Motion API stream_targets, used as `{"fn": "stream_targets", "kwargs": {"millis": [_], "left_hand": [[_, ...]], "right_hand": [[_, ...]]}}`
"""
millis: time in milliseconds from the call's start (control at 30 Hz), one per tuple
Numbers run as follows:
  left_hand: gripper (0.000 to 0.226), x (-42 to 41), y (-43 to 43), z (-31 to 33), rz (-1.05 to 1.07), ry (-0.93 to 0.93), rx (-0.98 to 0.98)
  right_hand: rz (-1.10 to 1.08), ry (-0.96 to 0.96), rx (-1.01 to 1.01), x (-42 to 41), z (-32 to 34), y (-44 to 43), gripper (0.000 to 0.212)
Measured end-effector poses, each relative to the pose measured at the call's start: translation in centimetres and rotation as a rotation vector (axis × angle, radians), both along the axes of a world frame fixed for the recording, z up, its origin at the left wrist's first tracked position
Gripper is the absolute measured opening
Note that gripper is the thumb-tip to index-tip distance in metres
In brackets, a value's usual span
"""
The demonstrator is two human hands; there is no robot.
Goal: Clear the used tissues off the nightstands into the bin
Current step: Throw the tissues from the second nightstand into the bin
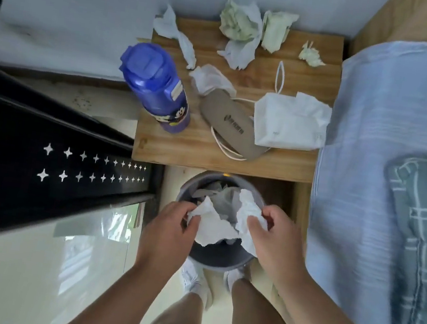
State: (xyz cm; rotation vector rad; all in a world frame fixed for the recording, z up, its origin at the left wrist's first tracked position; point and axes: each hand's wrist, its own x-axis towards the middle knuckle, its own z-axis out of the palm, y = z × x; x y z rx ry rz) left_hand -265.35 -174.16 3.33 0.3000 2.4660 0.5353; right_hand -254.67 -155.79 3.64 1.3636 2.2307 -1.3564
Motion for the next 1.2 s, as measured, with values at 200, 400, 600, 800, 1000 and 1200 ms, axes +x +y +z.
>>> {"fn": "stream_targets", "kwargs": {"millis": [200, 400, 600, 800, 1000, 1200], "left_hand": [[0.021, 1.5, -3.2, -6.3, 0.092, -0.168, -0.085], [0.031, 2.5, -3.2, -9.1, 0.156, -0.291, -0.072], [0.032, 1.7, -2.3, -8.2, 0.148, -0.284, -0.029], [0.015, -0.7, 1.7, -3.5, 0.243, -0.202, 0.19], [0.013, -4.2, 7.7, 2.3, 0.251, -0.095, 0.434], [0.015, -9.3, 15.3, 5.6, 0.217, 0.014, 0.599]], "right_hand": [[-0.012, -0.187, -0.095, 1.7, -7.1, -2.5, 0.017], [0.003, -0.275, -0.161, 2.2, -10.2, -2.9, 0.047], [0.067, -0.152, -0.13, 1.1, -7.3, -2.8, 0.014], [0.112, 0.182, 0.119, -1.6, 0.5, 0.9, 0.01], [0.119, 0.346, 0.246, -7.0, 5.9, 6.2, 0.009], [0.092, 0.462, 0.367, -13.6, 7.8, 12.2, 0.015]]}}
